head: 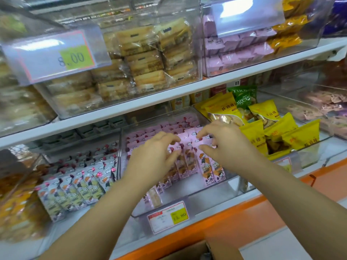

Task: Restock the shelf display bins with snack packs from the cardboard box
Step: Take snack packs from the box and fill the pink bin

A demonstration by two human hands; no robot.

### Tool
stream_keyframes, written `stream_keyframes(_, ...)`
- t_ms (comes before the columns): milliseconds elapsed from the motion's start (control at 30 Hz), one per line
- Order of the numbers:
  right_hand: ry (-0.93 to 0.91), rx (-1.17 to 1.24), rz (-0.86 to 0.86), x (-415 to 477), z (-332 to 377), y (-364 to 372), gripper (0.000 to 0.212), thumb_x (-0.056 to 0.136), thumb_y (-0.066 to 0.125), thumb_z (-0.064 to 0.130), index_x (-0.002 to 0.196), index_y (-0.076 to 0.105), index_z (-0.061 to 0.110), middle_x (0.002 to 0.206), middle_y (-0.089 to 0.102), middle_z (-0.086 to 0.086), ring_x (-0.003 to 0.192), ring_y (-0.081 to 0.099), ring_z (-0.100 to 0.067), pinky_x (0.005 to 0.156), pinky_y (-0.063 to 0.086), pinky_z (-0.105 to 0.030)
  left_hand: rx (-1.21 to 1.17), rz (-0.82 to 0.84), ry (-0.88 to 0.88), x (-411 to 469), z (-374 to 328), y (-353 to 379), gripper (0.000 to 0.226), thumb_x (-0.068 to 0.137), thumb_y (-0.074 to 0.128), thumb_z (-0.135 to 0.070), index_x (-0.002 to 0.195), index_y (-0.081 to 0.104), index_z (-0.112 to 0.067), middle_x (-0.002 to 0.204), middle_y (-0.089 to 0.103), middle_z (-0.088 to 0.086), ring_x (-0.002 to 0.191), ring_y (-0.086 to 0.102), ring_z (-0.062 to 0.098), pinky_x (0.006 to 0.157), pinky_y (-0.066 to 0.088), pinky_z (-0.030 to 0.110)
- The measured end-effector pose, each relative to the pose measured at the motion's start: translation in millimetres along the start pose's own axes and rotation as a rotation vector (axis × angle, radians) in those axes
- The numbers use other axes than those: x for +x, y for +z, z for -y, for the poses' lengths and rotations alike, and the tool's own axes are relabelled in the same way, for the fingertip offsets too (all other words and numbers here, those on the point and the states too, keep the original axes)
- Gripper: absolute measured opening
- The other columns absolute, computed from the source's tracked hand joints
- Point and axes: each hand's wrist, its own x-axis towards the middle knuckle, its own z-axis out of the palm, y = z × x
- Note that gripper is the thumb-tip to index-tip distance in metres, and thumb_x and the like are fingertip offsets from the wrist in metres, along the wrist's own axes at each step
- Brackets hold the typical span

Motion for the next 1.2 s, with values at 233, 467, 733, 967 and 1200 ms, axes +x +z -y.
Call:
stream_keyframes(233,-0.024,0.149,0.439,5,54,47,0.016,0.088,0.066,0.025,0.102,0.069,0.017,0.078,0.055,0.016,0.068,0.052,0.004,0.061,0.037,-0.006,0.022,-0.105,-0.062,-46,57,-21,0.02,0.09,0.062,-0.026,0.11,0.066,-0.025,0.111,0.065,-0.006,0.099,0.062,0.019,0.083,0.049,0.035)
stream_keyframes(467,0.006,-0.085,0.503,15,82,99,0.04,0.077,0.073,0.041,0.074,0.057,0.004,0.069,0.055,-0.016,0.062,0.051,-0.025,0.058,0.042,-0.034,-0.146,-0.149,-0.095,-70,80,-18,0.018,0.092,0.058,-0.025,0.107,0.067,-0.025,0.109,0.062,-0.007,0.107,0.056,0.015,0.09,0.045,0.032)
stream_keyframes(733,0.002,-0.011,0.524,18,91,95,0.033,0.076,0.07,0.027,0.072,0.038,0.019,0.068,0.049,-0.001,0.06,0.044,-0.015,0.053,0.032,-0.029,-0.163,-0.127,-0.103,-71,81,-19,0.02,0.092,0.055,-0.029,0.108,0.067,-0.026,0.109,0.063,-0.007,0.109,0.053,0.013,0.092,0.042,0.03)
stream_keyframes(967,0.1,0.579,0.546,15,57,20,0.037,0.08,0.068,-0.001,0.101,0.063,0.029,0.088,0.069,0.009,0.077,0.067,-0.008,0.071,0.054,-0.028,-0.157,-0.102,-0.054,-59,52,-25,0.028,0.093,0.058,-0.021,0.121,0.063,-0.023,0.119,0.063,-0.004,0.11,0.056,0.015,0.095,0.04,0.026)
stream_keyframes(1200,0.114,0.75,0.304,-4,23,-11,0.038,0.076,0.065,-0.018,0.095,0.061,0.014,0.097,0.072,0.0,0.087,0.071,-0.017,0.076,0.058,-0.031,-0.427,0.196,-0.166,-41,16,-29,0.042,0.094,0.055,-0.038,0.135,0.046,-0.038,0.137,0.049,-0.014,0.12,0.053,0.01,0.098,0.043,0.027)
